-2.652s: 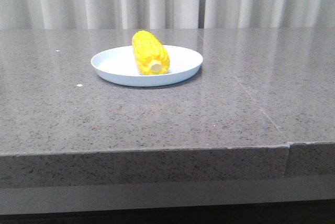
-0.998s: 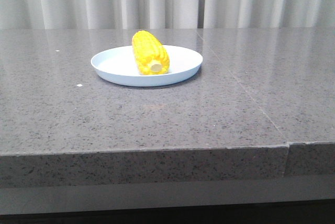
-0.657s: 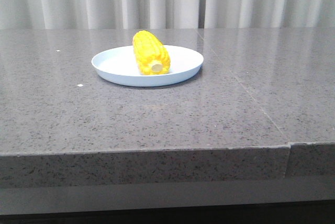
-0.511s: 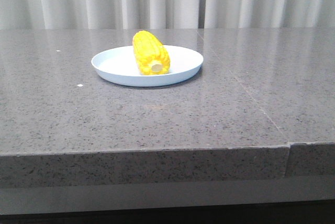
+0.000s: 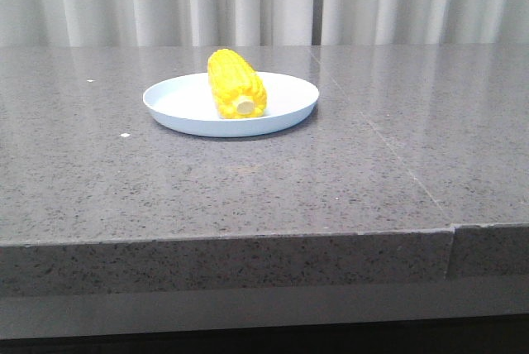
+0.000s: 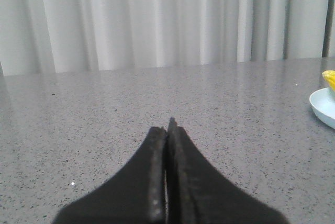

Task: Place corn on plate with both arms

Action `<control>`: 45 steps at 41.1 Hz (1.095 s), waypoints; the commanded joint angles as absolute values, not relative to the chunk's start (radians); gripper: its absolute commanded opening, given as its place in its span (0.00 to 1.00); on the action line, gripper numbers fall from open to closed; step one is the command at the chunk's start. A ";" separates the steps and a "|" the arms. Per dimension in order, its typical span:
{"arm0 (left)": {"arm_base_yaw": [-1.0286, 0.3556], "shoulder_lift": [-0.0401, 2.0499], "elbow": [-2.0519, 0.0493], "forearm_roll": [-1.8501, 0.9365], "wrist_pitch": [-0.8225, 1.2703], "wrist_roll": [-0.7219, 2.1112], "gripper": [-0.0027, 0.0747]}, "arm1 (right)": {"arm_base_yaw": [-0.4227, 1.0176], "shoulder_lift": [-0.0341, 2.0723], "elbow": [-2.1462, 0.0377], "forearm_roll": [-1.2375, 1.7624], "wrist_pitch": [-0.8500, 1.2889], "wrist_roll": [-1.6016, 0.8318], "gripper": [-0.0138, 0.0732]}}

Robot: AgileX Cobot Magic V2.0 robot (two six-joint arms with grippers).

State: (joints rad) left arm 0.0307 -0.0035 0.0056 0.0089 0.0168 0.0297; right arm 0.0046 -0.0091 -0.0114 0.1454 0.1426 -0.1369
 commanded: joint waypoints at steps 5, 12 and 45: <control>0.030 -0.022 0.007 0.000 -0.063 0.020 0.01 | 0.006 -0.024 0.011 0.158 -0.030 -0.144 0.08; 0.030 -0.022 0.007 0.000 -0.063 0.020 0.01 | 0.031 -0.024 0.011 0.158 -0.074 -0.144 0.08; 0.030 -0.022 0.007 0.000 -0.063 0.020 0.01 | 0.043 -0.023 0.011 -0.008 -0.112 0.117 0.08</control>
